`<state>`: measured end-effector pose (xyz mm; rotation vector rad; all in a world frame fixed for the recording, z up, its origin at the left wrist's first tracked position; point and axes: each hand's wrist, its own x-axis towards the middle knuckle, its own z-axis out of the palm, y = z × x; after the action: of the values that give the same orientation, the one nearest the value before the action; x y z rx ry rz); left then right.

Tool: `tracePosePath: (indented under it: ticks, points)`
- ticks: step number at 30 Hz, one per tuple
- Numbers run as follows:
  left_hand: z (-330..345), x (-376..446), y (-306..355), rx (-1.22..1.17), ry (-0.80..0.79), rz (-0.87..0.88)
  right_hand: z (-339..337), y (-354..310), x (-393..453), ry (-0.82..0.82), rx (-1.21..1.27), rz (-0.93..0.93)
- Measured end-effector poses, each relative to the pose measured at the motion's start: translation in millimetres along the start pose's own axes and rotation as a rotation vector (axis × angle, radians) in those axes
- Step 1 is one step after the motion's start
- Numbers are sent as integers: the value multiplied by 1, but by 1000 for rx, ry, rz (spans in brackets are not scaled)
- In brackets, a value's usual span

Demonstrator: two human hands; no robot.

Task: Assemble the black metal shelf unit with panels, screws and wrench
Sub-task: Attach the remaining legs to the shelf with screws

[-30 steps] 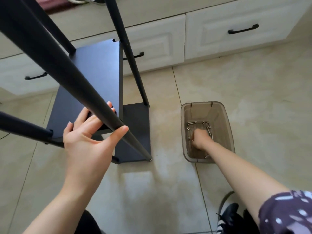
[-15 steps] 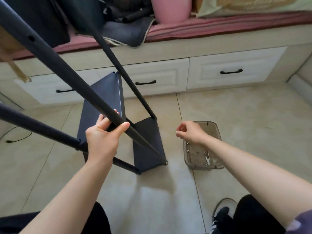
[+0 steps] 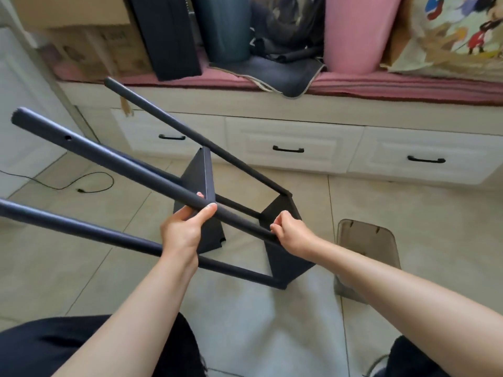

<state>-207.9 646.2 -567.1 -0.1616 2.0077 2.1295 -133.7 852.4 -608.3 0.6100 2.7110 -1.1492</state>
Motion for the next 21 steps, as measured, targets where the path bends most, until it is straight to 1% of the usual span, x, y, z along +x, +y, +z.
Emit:
tracePosePath:
  ticks: [3,8,12,16,21]
  points:
    - [-22,8,-13,-104,26,-56,16,0,8,30,-29,28]
    - [-49,18,-41,-152,14,-118,32,0,21,-32,-98,32]
    - [-61,26,-62,-118,26,-155,43,3,26,-73,-133,55]
    - [-66,32,-83,-103,39,-192,51,7,28,-70,-158,84]
    - [-64,31,-110,-111,65,-306,49,13,32,-75,-192,124]
